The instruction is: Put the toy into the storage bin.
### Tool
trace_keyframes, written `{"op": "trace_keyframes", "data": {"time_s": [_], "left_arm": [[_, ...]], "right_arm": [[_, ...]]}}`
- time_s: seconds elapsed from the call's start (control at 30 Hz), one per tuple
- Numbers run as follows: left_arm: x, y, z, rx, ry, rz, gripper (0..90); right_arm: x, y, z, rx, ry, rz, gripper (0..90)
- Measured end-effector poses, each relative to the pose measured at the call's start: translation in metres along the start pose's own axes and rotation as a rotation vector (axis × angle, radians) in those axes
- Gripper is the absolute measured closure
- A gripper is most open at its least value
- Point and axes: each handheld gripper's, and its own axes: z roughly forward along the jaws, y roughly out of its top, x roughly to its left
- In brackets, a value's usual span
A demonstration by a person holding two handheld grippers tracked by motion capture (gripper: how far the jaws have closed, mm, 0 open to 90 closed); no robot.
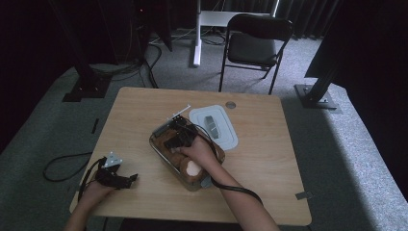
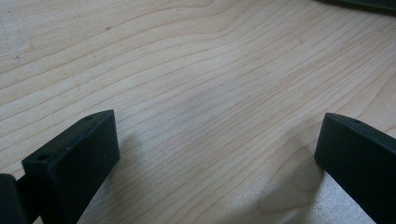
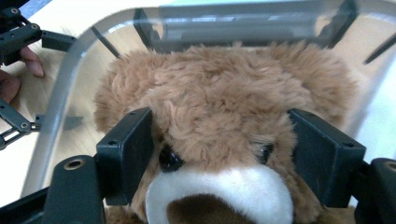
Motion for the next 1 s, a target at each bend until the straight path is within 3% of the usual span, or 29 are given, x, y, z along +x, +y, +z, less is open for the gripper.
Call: {"op": "trace_keyframes", "data": {"time_s": [0.17,0.27,0.5,0.67,1.0], "left_arm": [[0.0,0.0,0.0,-0.002,0.0,-0.001,0.3],[0.0,0.0,0.0,-0.001,0.002,0.0,0.3],[0.0,0.0,0.0,-0.001,0.003,0.001,0.3],[0.0,0.0,0.0,0.0,0.003,0.001,0.3],[0.0,0.0,0.0,0.0,0.003,0.001,0.3]], "right_arm": [[0.003,0.0,-0.017,-0.046,0.033,-0.002,25.5],[0.005,-0.003,-0.038,-0.096,0.056,-0.016,25.4],[0.0,-0.014,-0.062,-0.142,0.081,-0.006,25.4],[-0.008,-0.032,-0.08,-0.177,0.093,0.008,25.4],[-0.015,-0.062,-0.099,-0.207,0.107,0.026,25.4]]}}
